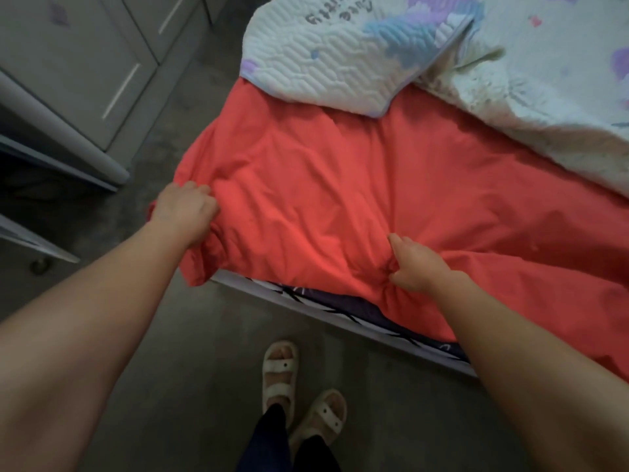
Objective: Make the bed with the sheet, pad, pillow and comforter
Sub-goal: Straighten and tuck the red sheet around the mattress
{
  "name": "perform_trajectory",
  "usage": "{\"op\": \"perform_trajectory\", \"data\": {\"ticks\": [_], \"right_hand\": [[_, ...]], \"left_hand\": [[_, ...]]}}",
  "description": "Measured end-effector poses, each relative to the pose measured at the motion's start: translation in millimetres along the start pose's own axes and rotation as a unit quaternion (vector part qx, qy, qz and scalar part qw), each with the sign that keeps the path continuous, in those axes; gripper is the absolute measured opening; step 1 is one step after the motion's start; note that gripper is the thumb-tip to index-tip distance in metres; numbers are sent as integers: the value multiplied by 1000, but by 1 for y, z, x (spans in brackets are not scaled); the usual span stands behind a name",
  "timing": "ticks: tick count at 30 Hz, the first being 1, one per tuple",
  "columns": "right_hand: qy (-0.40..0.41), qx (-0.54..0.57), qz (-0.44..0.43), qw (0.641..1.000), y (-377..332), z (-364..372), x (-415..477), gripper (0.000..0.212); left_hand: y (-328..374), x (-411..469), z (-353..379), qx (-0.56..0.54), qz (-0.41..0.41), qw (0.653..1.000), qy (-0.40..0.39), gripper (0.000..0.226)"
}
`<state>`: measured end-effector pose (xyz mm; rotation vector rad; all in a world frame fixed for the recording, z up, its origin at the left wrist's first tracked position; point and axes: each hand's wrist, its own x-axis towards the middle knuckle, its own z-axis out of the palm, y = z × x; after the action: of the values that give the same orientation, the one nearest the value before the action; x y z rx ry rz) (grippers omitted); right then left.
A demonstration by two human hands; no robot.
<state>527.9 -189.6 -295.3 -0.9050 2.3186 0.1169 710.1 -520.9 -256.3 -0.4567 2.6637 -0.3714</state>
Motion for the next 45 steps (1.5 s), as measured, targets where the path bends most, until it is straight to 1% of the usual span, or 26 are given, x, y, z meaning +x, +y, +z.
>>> {"op": "perform_trajectory", "data": {"ticks": [3, 5, 8, 10, 12, 14, 16, 17, 20, 22, 23, 24, 27, 29, 32, 34, 36, 37, 38, 39, 40, 41, 42, 43, 44, 45], "right_hand": [[-13, 8, -2, 1000, -2, -5, -1, 74], [-14, 14, -12, 1000, -2, -6, -5, 84], [5, 28, -46, 999, 6, -6, -20, 93], [27, 31, -66, 997, 14, -6, -31, 92], [52, 34, -65, 996, 33, -4, -47, 91], [70, 45, -48, 995, 53, 1, -62, 88], [78, 46, -19, 996, 78, 10, -79, 83], [85, 43, -9, 995, 88, 14, -87, 79], [125, 16, 18, 992, 114, 28, -114, 57], [146, -2, 44, 988, 132, 40, -131, 43], [148, -6, 45, 988, 137, 46, -137, 37], [148, -3, 47, 988, 140, 52, -142, 33], [157, 34, 63, 985, 145, 69, -150, 20], [161, 53, 75, 983, 144, 77, -151, 14], [160, 74, 78, 981, 138, 76, -147, 15], [155, 95, 95, 979, 136, 70, -141, 20], [131, 146, 134, 971, 135, 67, -131, 23], [117, 205, 160, 959, 134, 66, -126, 24], [104, 294, 189, 931, 134, 66, -121, 25], [99, 406, 216, 883, 132, 65, -116, 26], [102, 525, 236, 811, 131, 62, -111, 31], [112, 632, 244, 727, 130, 58, -107, 32], [124, 716, 245, 642, 129, 53, -102, 28], [136, 781, 237, 561, 129, 47, -97, 21], [149, 827, 227, 492, 130, 40, -92, 14], [164, 861, 216, 430, 131, 32, -87, 11]], "left_hand": [[11, -5, -16, -25, -1, 999, -21, 30], [30, -6, -28, -71, 22, 997, -20, 36], [80, -5, -46, -149, 94, 984, 20, 42], [118, -6, -55, -196, 146, 969, 38, 43], [161, -5, -63, -211, 202, 955, 46, 43], [200, -5, -67, -209, 248, 945, 43, 50], [235, -4, -69, -195, 285, 938, 37, 62], [248, -4, -68, -177, 291, 940, 29, 69], [273, 0, -59, -106, 262, 959, -7, 95], [286, 7, -56, -67, 239, 969, -17, 106], [288, 11, -55, -56, 227, 972, -12, 104], [290, 14, -57, -51, 220, 974, 0, 96], [300, 23, -62, -56, 216, 974, 44, 66], [304, 30, -68, -65, 217, 972, 54, 58], [301, 44, -86, -87, 212, 970, 78, 50], [296, 56, -104, -108, 184, 973, 88, 39], [291, 68, -122, -145, 143, 973, 105, 30], [288, 75, -129, -163, 124, 973, 110, 27], [285, 82, -137, -177, 106, 972, 109, 25], [283, 90, -144, -188, 91, 973, 102, 26], [280, 96, -150, -195, 79, 974, 89, 28], [278, 102, -156, -200, 74, 974, 71, 32], [276, 107, -160, -203, 78, 975, 50, 33], [274, 109, -163, -206, 89, 974, 26, 34], [272, 110, -164, -213, 101, 972, 1, 32], [271, 111, -165, -223, 113, 968, -21, 28]]}}
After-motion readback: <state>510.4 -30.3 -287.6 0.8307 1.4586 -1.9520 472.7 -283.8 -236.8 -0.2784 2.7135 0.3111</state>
